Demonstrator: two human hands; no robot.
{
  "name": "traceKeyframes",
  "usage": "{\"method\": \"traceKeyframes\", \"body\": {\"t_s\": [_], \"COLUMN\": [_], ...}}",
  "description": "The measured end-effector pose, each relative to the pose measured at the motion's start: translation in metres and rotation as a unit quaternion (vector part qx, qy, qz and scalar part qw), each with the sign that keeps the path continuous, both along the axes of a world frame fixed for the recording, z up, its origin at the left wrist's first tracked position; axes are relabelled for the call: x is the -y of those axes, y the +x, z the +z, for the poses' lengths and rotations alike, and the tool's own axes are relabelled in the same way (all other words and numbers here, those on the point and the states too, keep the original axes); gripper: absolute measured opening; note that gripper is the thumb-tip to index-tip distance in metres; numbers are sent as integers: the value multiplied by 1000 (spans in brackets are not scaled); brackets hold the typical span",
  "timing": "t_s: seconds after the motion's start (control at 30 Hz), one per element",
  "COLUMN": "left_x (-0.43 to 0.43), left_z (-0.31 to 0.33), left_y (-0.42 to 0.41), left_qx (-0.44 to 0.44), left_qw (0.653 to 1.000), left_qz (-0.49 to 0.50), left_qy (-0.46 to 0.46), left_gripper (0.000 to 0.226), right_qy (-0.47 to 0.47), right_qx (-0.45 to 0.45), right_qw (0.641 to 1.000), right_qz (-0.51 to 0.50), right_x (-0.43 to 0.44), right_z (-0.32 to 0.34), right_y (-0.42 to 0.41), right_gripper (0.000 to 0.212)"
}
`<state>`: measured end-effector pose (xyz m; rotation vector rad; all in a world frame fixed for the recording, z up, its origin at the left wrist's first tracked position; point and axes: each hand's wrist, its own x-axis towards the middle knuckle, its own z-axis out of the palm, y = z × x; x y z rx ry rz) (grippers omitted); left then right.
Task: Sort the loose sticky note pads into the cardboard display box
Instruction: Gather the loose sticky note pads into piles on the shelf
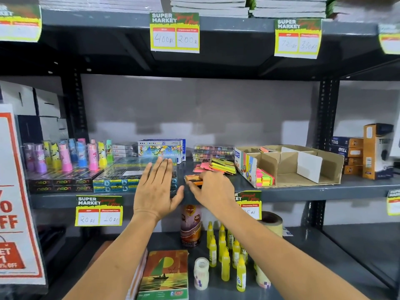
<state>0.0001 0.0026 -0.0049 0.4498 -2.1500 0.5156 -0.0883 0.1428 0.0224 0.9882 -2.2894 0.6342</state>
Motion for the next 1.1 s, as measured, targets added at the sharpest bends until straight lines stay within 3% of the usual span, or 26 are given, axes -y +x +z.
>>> {"method": "traceKeyframes", "body": {"t_s": [0.57,0.83,1.1], "left_x": [0,2,1], "left_z": [0,0,0], "left_y": [0,-1,-1], "left_qx": [-14,-13,-10], "left_qw": [1000,1000,1000], "left_qz": [-14,-12,1], "left_qy": [-2,-5,-4], "left_gripper": [73,74,76], "right_qy": [-42,105,19], "right_qx": [80,177,168], "right_qw": [995,977,984], "right_qz": [-47,-63,-65], "right_x": [-12,4,10], "right_z": [48,47,43], "right_y": [-39,-78,-76], "right_gripper": [41,53,60]}}
